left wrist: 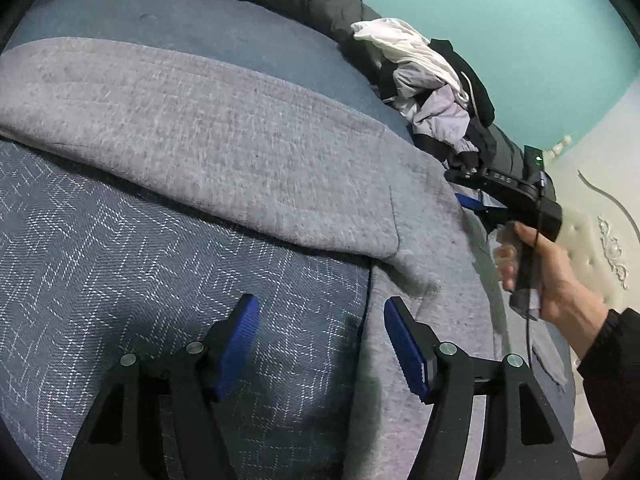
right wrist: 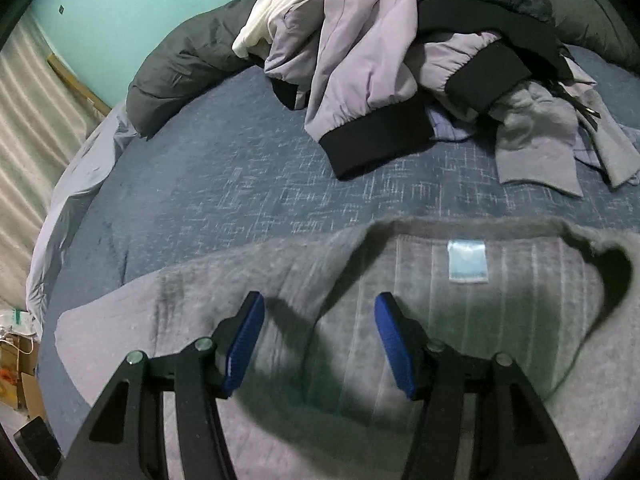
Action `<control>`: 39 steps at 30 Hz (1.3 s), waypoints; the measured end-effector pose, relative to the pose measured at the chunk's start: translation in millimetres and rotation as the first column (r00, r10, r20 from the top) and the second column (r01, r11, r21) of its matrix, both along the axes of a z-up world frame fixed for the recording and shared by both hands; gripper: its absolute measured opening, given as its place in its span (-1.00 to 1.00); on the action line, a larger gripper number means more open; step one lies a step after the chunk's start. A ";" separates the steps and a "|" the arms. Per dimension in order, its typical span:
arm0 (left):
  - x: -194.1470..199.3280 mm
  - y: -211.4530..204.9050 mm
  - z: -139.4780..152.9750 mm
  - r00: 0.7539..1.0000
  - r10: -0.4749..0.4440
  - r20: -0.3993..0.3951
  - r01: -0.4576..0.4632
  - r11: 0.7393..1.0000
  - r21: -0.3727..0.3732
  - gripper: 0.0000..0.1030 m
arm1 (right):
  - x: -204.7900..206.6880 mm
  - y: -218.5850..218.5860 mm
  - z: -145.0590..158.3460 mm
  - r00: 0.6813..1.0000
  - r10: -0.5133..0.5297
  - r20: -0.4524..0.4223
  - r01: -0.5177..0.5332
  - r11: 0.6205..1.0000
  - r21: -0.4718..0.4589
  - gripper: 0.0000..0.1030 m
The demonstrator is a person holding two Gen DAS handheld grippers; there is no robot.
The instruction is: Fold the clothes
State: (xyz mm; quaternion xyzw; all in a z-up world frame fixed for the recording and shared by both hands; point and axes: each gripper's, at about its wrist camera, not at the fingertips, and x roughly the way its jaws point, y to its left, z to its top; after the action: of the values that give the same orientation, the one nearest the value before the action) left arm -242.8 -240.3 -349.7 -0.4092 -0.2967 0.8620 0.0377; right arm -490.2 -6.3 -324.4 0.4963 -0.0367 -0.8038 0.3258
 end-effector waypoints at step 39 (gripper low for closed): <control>1.6 0.8 -3.3 1.000 0.005 -0.001 -0.005 1.000 -0.002 0.38 | -4.7 15.4 20.5 0.989 0.134 -0.067 -0.124 0.983 0.139 -0.53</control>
State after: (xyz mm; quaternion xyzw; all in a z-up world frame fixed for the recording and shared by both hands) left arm -241.2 -239.5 -353.0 -0.4080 -0.2967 0.8627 0.0352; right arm -494.9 9.2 -304.0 0.4873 0.0622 -0.8000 0.3444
